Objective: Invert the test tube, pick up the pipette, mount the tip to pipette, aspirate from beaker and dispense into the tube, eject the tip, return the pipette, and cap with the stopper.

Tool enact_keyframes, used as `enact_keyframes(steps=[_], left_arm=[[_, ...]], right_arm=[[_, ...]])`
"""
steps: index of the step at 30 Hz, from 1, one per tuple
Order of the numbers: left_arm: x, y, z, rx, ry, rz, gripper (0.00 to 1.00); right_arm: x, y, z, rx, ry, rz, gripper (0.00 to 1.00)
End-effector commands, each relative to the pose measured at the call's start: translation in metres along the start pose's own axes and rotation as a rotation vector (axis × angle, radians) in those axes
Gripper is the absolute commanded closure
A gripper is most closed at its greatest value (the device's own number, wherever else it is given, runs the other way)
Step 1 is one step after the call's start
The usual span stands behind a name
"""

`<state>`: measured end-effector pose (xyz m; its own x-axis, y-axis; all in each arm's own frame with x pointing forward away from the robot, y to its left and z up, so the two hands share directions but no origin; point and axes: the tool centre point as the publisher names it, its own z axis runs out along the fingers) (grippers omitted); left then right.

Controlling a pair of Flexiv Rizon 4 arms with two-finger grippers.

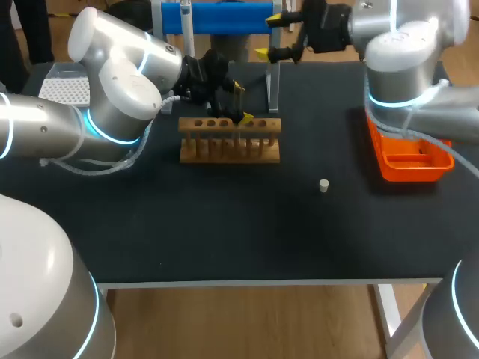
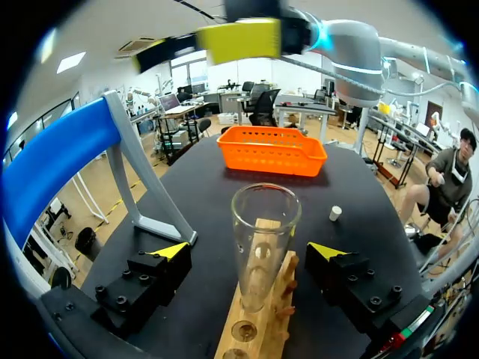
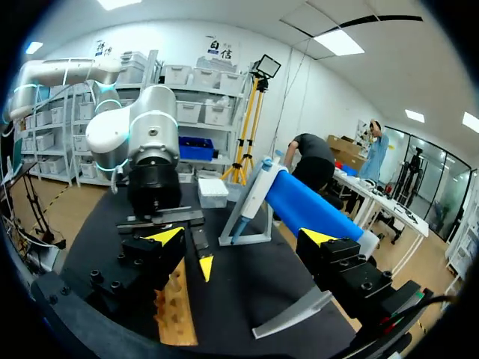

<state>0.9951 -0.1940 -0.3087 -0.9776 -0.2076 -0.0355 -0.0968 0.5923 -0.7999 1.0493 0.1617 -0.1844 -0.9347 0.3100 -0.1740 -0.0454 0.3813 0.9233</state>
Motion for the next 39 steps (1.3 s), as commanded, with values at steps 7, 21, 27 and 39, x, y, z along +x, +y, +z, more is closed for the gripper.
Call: enact_keyframes(steps=[7,21,27,39], left_arm=[[-0.001,0.000,0.000,-0.002,0.002,0.000,0.00],[-0.001,0.000,0.000,-0.002,0.002,0.000,0.00],[-0.001,0.000,0.000,-0.002,0.002,0.000,0.00],[-0.001,0.000,0.000,-0.002,0.002,0.000,0.00]], right_arm=[[0.057,-0.021,-0.129,-0.004,-0.047,0.009,0.00],[0.112,-0.085,-0.190,0.043,-0.081,0.065,0.00],[0.133,-0.116,-0.199,0.067,-0.081,0.122,0.00],[0.170,-0.168,-0.189,0.125,-0.124,0.212,0.00]])
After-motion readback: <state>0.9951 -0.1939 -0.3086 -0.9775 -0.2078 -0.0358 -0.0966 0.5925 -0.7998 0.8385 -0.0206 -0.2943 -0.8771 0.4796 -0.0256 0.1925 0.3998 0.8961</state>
